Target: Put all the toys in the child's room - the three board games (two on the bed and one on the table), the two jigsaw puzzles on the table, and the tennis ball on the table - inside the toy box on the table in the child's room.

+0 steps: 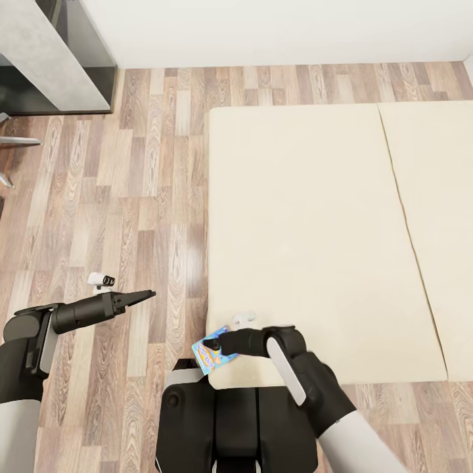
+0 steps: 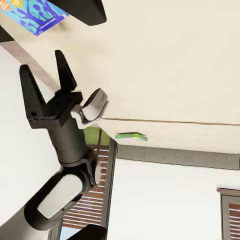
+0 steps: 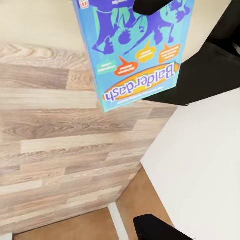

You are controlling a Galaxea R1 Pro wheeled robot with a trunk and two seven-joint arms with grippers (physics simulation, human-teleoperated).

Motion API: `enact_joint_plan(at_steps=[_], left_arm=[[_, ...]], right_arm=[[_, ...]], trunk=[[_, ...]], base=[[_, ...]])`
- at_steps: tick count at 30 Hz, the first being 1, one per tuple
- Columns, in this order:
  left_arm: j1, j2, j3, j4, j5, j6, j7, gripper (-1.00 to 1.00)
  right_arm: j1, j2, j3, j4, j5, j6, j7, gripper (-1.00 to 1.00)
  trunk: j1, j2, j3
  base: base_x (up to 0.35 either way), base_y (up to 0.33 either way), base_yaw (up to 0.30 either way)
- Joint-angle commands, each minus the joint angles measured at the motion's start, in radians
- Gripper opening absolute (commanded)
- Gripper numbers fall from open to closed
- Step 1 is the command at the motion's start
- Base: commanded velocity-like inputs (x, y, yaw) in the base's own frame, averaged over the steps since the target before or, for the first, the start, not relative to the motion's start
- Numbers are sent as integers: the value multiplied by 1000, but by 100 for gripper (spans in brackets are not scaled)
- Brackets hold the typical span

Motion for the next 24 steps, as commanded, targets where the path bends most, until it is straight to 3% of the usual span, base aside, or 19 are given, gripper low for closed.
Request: enact_joint_plan(at_steps=[1,7,11,21,24], left_arm=[[0,0,0,0,-1,11,-5,100],[0,1,1,3,-3,11,-5,100],[0,2,1,5,-5,10,-5,100],[4,4,1,7,-15,9,-5,100],[8,25,3,7,-25,9,-5,100]], right_arm=[[8,0,-1,-16,5,4,5,100],[95,0,-5,-190,6,5,4,100],[109,0,-6,-241,4,7,3,100],[115,0,-10,-275,2,-5,3,100],[121,-1,-11,-283,2,-5,3,100]], trunk=[[1,-1,0],[1,-1,8],[1,-1,14],[1,-1,30],[1,-1,35]], base=[[0,0,0],[0,0,0],[0,0,0],[0,0,0],[0,0,0]])
